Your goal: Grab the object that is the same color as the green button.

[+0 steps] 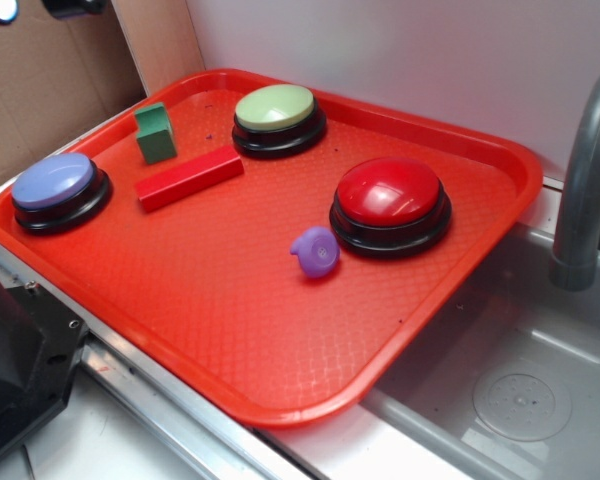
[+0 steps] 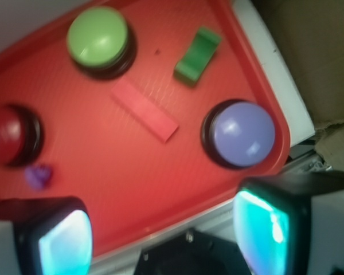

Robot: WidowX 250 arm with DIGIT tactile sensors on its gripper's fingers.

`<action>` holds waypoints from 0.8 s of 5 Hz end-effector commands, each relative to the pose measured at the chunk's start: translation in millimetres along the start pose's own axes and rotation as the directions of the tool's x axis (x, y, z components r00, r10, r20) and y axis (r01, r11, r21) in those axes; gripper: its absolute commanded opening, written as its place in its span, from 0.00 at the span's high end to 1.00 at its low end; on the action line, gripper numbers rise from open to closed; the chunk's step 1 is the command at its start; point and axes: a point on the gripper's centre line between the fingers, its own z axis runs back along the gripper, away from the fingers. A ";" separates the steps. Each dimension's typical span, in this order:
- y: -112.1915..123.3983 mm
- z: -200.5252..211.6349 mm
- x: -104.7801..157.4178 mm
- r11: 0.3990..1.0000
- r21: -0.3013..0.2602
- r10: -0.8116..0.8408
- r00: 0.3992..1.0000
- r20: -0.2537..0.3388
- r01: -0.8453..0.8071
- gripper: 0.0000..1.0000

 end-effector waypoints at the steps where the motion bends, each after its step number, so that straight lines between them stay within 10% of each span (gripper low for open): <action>1: 42.5 -43.4 69.7 0.942 0.002 0.335 0.939 0.083 -0.336 0.00; 4: 52.8 -112.2 107.9 0.831 0.023 0.550 0.828 0.113 -0.555 0.00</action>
